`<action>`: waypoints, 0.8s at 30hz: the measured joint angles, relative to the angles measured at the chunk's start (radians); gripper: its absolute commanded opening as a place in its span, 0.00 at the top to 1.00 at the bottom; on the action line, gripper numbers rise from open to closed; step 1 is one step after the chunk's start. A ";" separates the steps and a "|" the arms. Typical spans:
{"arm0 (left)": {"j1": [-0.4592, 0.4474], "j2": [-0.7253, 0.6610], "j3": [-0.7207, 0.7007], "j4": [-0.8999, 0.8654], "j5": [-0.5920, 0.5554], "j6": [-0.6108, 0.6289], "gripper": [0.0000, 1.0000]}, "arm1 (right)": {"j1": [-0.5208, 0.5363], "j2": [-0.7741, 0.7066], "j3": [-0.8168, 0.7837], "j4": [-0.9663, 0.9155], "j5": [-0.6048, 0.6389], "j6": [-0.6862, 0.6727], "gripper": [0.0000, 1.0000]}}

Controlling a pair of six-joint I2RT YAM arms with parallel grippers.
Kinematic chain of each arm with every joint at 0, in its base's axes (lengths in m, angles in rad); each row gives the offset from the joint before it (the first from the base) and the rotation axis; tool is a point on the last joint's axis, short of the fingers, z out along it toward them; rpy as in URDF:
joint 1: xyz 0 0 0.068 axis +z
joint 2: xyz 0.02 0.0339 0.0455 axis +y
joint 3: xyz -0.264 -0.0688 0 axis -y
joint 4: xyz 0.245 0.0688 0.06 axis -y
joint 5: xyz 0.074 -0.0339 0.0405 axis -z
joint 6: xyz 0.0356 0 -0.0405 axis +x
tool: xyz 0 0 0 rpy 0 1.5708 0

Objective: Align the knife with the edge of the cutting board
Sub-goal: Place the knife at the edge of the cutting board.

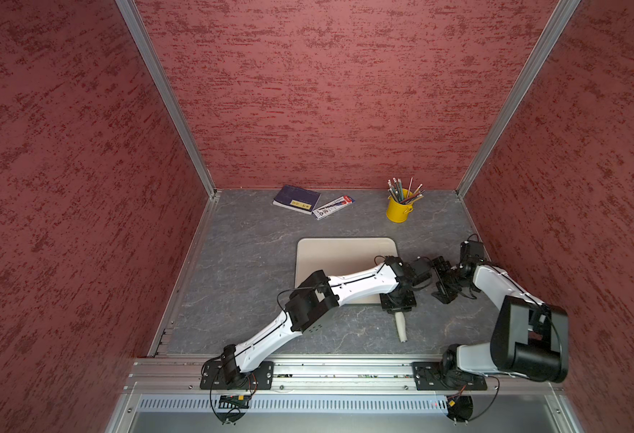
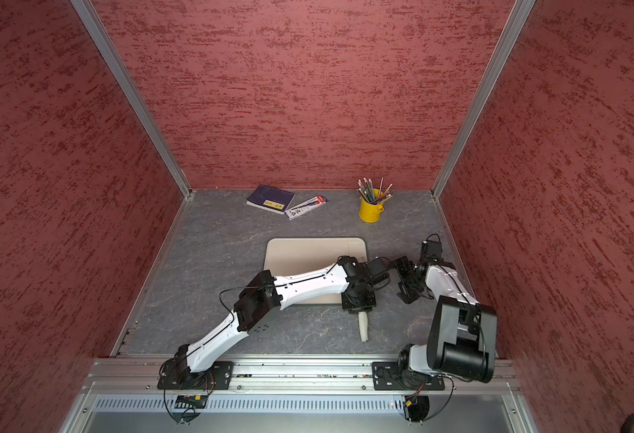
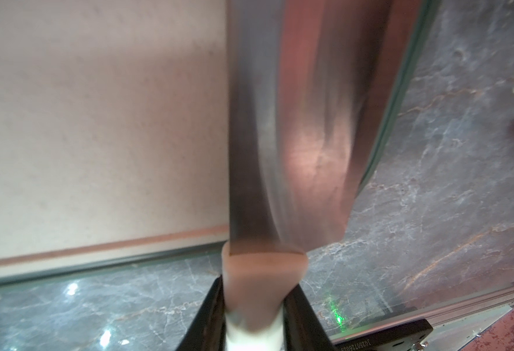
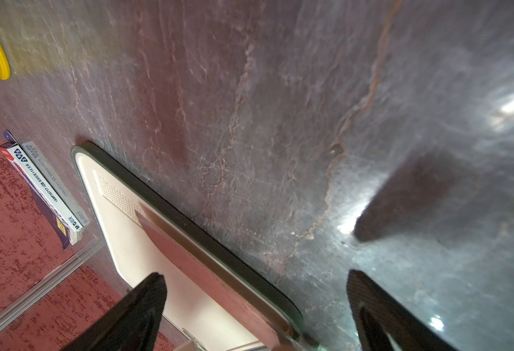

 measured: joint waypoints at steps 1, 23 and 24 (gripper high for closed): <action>-0.001 0.000 0.000 0.000 0.001 0.000 1.00 | 0.000 -0.001 -0.001 0.000 0.000 0.000 0.02; -0.010 0.000 -0.011 -0.011 0.014 0.001 1.00 | 0.000 -0.022 -0.020 0.000 0.000 0.000 0.02; -0.010 0.000 -0.011 -0.011 0.015 0.002 1.00 | 0.000 -0.023 -0.021 0.000 0.000 0.000 0.02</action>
